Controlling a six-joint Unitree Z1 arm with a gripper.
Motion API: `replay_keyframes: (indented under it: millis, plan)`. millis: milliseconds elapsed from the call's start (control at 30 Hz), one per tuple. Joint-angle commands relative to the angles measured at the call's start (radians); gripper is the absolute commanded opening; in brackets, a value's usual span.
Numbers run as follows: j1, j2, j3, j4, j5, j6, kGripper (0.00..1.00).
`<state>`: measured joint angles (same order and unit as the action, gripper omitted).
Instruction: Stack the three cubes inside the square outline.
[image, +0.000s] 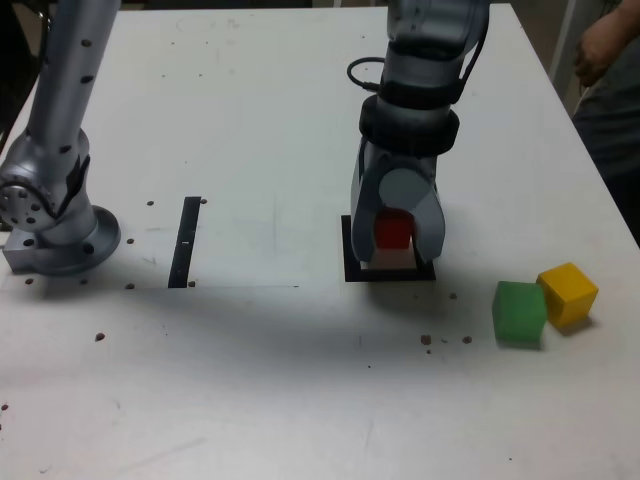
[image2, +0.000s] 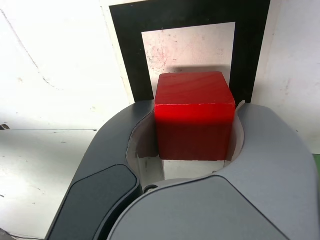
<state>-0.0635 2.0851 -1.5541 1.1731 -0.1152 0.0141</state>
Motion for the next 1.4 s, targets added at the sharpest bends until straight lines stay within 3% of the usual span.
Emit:
replay_keyframes:
  millis: [0,300,367,433,567,633,967,1367]
  plan:
    - [0.004,0.008,0.008,-0.01,-0.005,0.005,0.28]
    - [0.018,0.013,0.041,-0.042,-0.011,0.017,0.28]
    - [0.02,0.013,0.047,-0.051,-0.011,0.024,0.32]
    - [0.022,0.013,0.053,-0.065,-0.015,0.036,0.47]
    - [0.028,0.012,0.071,-0.095,-0.023,0.058,0.88]
    - [0.031,0.01,0.081,-0.105,-0.026,0.061,0.99]
    - [0.034,-0.018,0.109,-0.118,-0.018,0.054,0.99]
    - [0.032,-0.146,0.101,-0.065,0.093,0.028,1.0]
